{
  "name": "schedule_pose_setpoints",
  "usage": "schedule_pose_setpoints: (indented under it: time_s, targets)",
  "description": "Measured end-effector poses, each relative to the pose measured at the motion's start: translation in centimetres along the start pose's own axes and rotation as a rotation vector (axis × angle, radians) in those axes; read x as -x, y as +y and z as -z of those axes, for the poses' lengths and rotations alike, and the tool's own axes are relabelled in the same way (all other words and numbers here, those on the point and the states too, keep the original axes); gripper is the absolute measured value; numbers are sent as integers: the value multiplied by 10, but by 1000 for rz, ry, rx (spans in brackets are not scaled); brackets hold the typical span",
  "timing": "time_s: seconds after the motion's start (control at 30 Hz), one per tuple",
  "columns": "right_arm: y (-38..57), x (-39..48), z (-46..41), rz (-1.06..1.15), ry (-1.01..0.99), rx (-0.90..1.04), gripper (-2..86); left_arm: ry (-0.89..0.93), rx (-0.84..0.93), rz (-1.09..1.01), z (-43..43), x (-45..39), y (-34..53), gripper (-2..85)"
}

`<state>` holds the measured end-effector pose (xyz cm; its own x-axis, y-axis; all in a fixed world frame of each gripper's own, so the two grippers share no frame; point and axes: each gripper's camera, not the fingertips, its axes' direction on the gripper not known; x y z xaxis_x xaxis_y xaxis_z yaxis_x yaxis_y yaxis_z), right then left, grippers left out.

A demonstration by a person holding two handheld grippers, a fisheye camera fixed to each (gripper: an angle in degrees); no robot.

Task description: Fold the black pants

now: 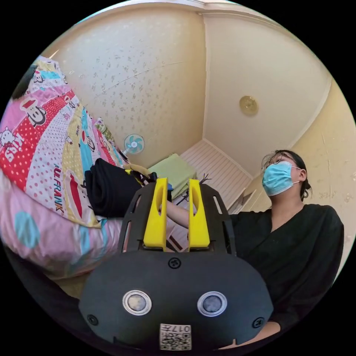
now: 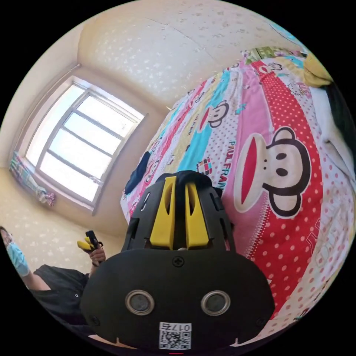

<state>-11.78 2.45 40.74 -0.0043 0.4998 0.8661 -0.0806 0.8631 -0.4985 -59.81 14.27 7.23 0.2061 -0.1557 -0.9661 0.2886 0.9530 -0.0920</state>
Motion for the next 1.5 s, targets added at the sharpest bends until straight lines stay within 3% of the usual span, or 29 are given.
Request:
schedule_pose_setpoints:
  time_s: [0.1, 0.2, 0.4, 0.5, 0.6, 0.63, 0.77, 1.07, 1.23, 1.37, 1.5]
  targets:
    - [20, 3, 41, 19, -101, -112, 104, -173, 162, -40, -42, -14, -12, 100]
    - [77, 31, 95, 107, -40, -218, 125, -320, 395, -201, -108, -29, -40, 90]
    - [241, 51, 113, 20, -56, -365, 127, -363, 563, -518, -261, -28, -104, 83]
    - [279, 47, 98, -39, -150, -392, 132, -314, 681, -503, -335, 18, -135, 83]
    - [273, 39, 76, -87, -190, -309, 142, -553, 840, -273, -384, 117, -133, 84]
    - [262, 37, 70, -96, -196, -272, 156, -546, 873, -235, -388, 135, -127, 84]
    - [239, 29, 61, -131, -205, -270, 193, -418, 726, -42, -357, 178, -120, 56]
    - [192, 40, 47, -241, -126, -409, 222, -299, 589, 83, -311, 203, -118, 29]
    - [168, 46, 26, -442, 132, -465, 180, -277, 561, 90, -297, 203, -115, 39]
    - [178, 31, 27, -461, 77, -509, 144, -277, 519, 95, -279, 195, -110, 48]
    - [193, 6, 42, -468, -108, -459, 97, -251, 465, 85, -253, 170, -92, 63]
